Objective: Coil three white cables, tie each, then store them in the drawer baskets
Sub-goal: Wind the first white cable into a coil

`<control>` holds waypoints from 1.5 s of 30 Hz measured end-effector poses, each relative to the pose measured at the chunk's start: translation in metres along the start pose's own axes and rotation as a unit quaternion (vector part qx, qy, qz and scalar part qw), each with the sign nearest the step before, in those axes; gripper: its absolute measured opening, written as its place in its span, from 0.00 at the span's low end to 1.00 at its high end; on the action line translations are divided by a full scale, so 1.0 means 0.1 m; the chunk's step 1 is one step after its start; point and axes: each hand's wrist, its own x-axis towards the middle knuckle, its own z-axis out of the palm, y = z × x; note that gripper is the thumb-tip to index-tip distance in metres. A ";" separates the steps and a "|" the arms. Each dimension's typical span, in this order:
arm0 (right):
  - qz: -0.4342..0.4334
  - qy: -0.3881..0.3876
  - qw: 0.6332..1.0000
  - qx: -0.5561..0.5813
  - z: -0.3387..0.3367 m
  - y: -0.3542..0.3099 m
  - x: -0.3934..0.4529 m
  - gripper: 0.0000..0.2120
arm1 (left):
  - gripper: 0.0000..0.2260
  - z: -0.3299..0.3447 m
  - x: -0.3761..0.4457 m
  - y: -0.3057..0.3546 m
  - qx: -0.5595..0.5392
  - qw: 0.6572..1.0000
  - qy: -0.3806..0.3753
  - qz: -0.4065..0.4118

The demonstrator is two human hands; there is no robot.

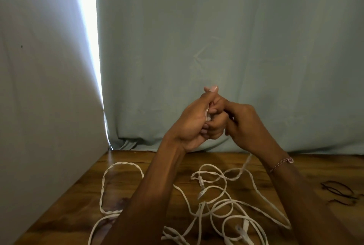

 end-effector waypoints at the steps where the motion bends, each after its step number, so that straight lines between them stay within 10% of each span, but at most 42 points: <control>1: 0.024 -0.038 0.999 -0.031 0.02 -0.01 -0.01 0.14 | 0.20 -0.02 0.01 -0.01 -0.010 1.000 0.012 0.010; 7: 0.130 -0.300 0.935 -0.137 0.07 -0.16 -0.06 0.25 | 0.15 -0.08 0.03 0.01 -0.071 0.990 0.095 0.073; 13: 0.141 -0.368 0.903 -0.169 -0.04 -0.45 -0.04 0.40 | 0.21 -0.25 0.02 0.00 -0.100 0.986 0.096 0.091; 23: 0.116 -0.250 0.952 -0.133 -0.17 -0.68 -0.05 0.05 | 0.21 -0.33 0.03 -0.01 -0.060 0.978 0.187 0.076; 31: 0.131 -0.149 0.974 0.111 -0.29 -0.83 0.00 0.11 | 0.20 -0.41 0.00 -0.03 0.010 0.965 0.249 0.081; 45: -0.064 0.160 0.984 -0.042 -0.20 -0.55 0.06 0.08 | 0.31 -0.10 -0.05 0.01 0.125 0.985 0.122 0.005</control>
